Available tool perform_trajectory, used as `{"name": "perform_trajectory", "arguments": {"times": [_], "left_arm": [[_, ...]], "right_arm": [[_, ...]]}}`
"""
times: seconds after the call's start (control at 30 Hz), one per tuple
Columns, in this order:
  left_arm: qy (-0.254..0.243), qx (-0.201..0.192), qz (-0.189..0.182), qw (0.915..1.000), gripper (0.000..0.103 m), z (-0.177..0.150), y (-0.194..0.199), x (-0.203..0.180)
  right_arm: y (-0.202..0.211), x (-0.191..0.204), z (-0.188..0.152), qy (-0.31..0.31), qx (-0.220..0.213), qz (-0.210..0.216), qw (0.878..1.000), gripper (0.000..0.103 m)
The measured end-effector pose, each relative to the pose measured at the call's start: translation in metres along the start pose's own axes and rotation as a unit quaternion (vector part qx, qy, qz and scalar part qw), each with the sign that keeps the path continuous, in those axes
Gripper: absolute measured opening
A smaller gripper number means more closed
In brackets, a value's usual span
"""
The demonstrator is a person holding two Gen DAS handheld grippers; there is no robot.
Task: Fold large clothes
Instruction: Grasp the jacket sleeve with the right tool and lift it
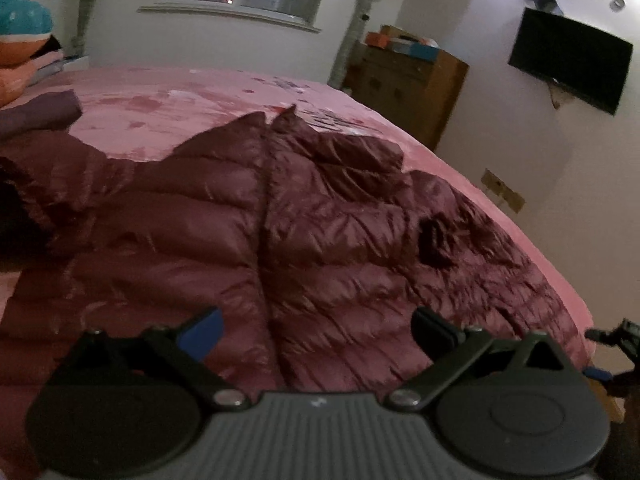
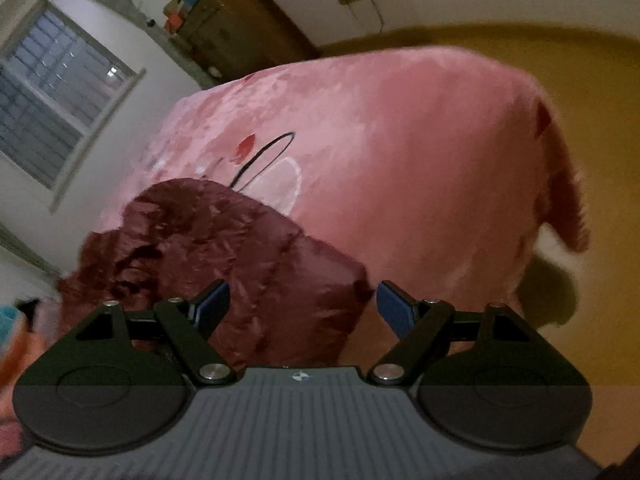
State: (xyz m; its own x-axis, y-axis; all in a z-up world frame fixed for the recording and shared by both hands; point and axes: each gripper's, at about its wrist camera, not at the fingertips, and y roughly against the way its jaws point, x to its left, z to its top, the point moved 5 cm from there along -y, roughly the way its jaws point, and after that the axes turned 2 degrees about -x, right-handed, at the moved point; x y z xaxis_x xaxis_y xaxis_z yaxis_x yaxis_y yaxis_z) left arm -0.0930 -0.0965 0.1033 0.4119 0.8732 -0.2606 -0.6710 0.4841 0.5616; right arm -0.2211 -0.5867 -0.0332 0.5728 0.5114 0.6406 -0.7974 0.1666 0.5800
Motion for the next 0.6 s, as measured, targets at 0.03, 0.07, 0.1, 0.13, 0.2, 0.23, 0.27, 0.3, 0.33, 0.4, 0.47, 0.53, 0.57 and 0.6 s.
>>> {"name": "perform_trajectory", "arguments": {"times": [0.03, 0.07, 0.1, 0.13, 0.2, 0.23, 0.27, 0.3, 0.33, 0.4, 0.47, 0.53, 0.57, 0.6], "left_arm": [[-0.004, 0.002, 0.0, 1.0, 0.1, -0.001, -0.001, -0.002], [-0.008, 0.003, 0.001, 1.0, 0.1, -0.001, -0.002, -0.003], [-0.01, 0.003, 0.001, 0.9999, 0.1, -0.001, -0.002, -0.004], [-0.011, 0.003, 0.001, 0.9999, 0.1, -0.001, -0.004, -0.004], [-0.01, 0.003, -0.002, 0.9999, 0.1, -0.001, -0.006, -0.002], [-0.008, 0.003, -0.002, 1.0, 0.1, 0.0, -0.008, -0.001], [-0.006, 0.003, -0.002, 1.0, 0.1, -0.001, -0.01, 0.001], [-0.004, 0.003, -0.001, 1.0, 0.1, -0.001, -0.011, 0.002], [-0.001, 0.003, -0.001, 1.0, 0.1, -0.001, -0.013, 0.004], [0.003, 0.003, -0.001, 1.0, 0.1, -0.001, -0.016, 0.008], [0.008, 0.0, 0.0, 1.0, 0.1, 0.0, -0.02, 0.011], [0.015, -0.003, 0.0, 0.9999, 0.1, 0.002, -0.025, 0.015], [0.018, -0.004, -0.001, 0.9998, 0.1, 0.004, -0.027, 0.017], [0.02, -0.006, -0.001, 0.9998, 0.1, 0.005, -0.03, 0.019]], "right_arm": [[-0.004, 0.002, -0.003, -0.008, 0.005, 0.016, 1.0, 0.1], [-0.008, 0.003, -0.005, -0.013, 0.01, 0.028, 0.999, 0.101], [-0.006, 0.004, -0.005, -0.017, 0.015, 0.032, 0.999, 0.102], [-0.01, 0.004, -0.006, -0.021, 0.02, 0.032, 0.999, 0.102], [-0.018, 0.002, -0.007, -0.026, 0.023, 0.033, 0.999, 0.102], [-0.015, 0.003, -0.007, -0.028, 0.023, 0.036, 0.999, 0.102], [-0.017, 0.006, -0.009, -0.028, 0.023, 0.04, 0.999, 0.103], [-0.019, 0.007, -0.009, -0.025, 0.023, 0.043, 0.999, 0.103], [-0.019, 0.008, -0.009, -0.021, 0.024, 0.045, 0.998, 0.103], [-0.019, 0.01, -0.008, -0.009, 0.031, 0.043, 0.999, 0.097], [-0.016, 0.015, -0.006, 0.009, 0.031, 0.031, 0.999, 0.084], [-0.018, 0.018, -0.002, 0.024, 0.032, 0.019, 0.999, 0.075], [-0.017, 0.02, -0.002, 0.028, 0.033, 0.016, 0.999, 0.06], [-0.015, 0.024, 0.0, 0.031, 0.033, 0.021, 0.999, 0.035]]}}
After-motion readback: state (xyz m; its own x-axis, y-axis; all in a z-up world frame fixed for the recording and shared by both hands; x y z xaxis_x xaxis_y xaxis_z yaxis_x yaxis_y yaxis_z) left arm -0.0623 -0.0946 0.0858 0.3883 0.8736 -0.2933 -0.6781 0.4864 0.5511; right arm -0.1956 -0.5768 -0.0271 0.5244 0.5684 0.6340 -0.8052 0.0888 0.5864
